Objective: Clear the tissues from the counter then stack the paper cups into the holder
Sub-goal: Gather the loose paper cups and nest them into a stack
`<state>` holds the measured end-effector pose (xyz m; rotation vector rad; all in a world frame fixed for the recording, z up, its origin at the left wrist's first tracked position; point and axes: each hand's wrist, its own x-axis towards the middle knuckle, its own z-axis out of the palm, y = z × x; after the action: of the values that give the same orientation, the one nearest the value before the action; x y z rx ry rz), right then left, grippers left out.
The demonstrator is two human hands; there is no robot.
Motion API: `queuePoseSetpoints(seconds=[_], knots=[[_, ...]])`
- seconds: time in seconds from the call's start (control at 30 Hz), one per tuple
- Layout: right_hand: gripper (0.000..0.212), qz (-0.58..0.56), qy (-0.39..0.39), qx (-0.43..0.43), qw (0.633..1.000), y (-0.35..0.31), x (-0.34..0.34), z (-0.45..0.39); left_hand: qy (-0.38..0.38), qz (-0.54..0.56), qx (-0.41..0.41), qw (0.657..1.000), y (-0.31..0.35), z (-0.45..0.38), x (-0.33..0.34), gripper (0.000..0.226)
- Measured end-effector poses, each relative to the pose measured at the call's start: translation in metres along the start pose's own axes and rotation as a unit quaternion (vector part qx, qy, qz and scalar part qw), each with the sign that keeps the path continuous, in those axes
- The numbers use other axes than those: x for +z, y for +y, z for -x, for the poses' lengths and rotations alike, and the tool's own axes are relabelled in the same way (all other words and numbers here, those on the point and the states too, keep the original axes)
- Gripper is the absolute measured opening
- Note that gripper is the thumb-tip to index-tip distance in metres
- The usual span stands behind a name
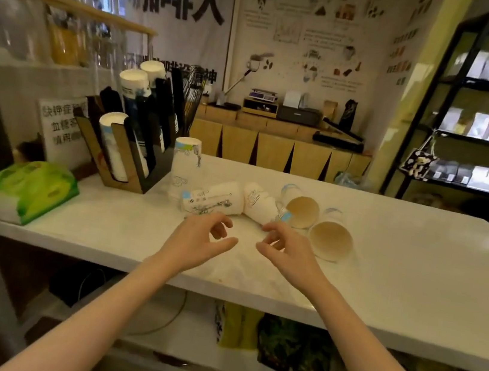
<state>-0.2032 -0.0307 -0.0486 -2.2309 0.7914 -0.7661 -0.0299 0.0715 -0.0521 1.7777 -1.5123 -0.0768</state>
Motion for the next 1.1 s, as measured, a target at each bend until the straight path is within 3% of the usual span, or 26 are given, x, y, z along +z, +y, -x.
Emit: queuePoseSetpoints(seconds=[0.27,0.4,0.67,0.9,1.1], knots=[[0.040,0.045,0.055,-0.012,0.997,0.010,-0.010,-0.071,0.034,0.001,0.051,0.998,-0.014,-0.075,0.000,0.040],[0.049,0.103,0.070,-0.024,0.992,0.015,-0.006,-0.109,0.029,-0.036,0.050,0.998,-0.031,-0.110,0.001,0.057],[0.082,0.192,-0.019,0.018,0.981,0.032,0.018,-0.151,-0.085,-0.130,-0.016,0.988,-0.071,-0.142,0.015,0.089],[0.103,0.333,-0.050,0.033,0.941,0.040,0.029,-0.171,-0.110,-0.220,-0.010,0.969,-0.081,-0.146,0.022,0.090],[0.102,0.176,-0.003,0.053,0.983,0.029,0.006,-0.189,-0.056,-0.093,-0.052,0.993,-0.074,-0.155,0.004,0.101]])
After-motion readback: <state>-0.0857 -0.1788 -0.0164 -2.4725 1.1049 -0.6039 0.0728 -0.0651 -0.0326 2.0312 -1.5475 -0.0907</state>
